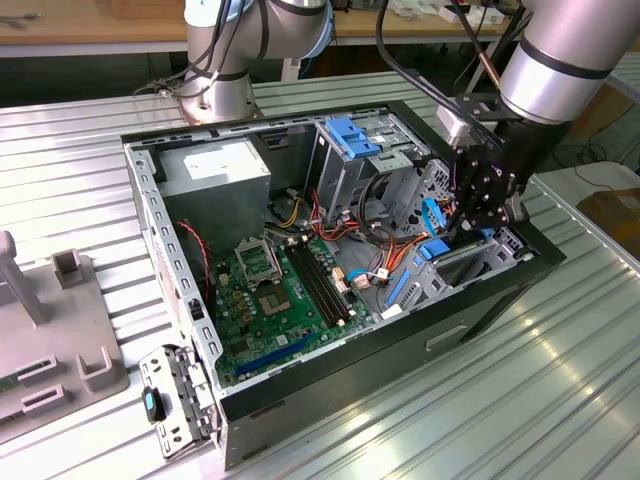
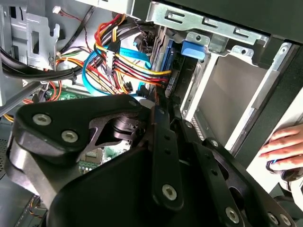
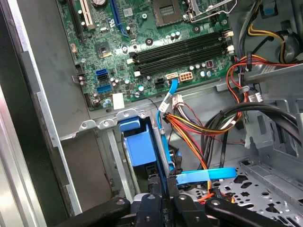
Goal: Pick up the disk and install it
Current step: 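Insert the first disk wire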
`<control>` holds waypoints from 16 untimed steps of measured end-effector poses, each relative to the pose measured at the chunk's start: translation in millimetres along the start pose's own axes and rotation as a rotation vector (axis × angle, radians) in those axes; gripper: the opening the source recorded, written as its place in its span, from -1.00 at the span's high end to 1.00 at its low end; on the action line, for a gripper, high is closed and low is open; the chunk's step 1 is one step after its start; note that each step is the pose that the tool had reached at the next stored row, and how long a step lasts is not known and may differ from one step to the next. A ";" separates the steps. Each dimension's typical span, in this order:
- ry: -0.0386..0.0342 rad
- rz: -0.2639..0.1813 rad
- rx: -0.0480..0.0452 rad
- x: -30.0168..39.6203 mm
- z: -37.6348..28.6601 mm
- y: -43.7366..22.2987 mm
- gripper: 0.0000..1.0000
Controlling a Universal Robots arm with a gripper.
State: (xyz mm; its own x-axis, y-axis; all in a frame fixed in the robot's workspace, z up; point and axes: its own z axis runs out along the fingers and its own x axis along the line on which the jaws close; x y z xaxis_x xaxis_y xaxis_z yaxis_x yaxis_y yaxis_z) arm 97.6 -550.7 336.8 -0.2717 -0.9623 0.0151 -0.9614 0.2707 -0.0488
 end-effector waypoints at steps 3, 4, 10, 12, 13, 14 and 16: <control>-0.0001 0.000 0.0000 0.0 0.1 0.0 0.67; -0.0017 0.000 -0.0003 0.0 0.9 0.0 0.65; -0.0002 0.000 -0.0001 0.1 -5.5 -0.3 0.40; -0.0001 0.000 0.0000 0.1 -11.1 -0.6 0.40; -0.0001 0.000 0.0000 0.2 -13.1 -0.7 0.40; -0.0001 0.000 0.0000 0.2 -17.9 -1.0 0.40; -0.0003 0.000 0.0000 0.3 -22.0 -1.2 0.40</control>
State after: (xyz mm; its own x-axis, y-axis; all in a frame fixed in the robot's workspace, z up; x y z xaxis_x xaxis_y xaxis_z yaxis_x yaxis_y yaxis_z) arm 97.7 -550.8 358.8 -0.2717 -0.9623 0.0149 -0.9614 0.2707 -0.0487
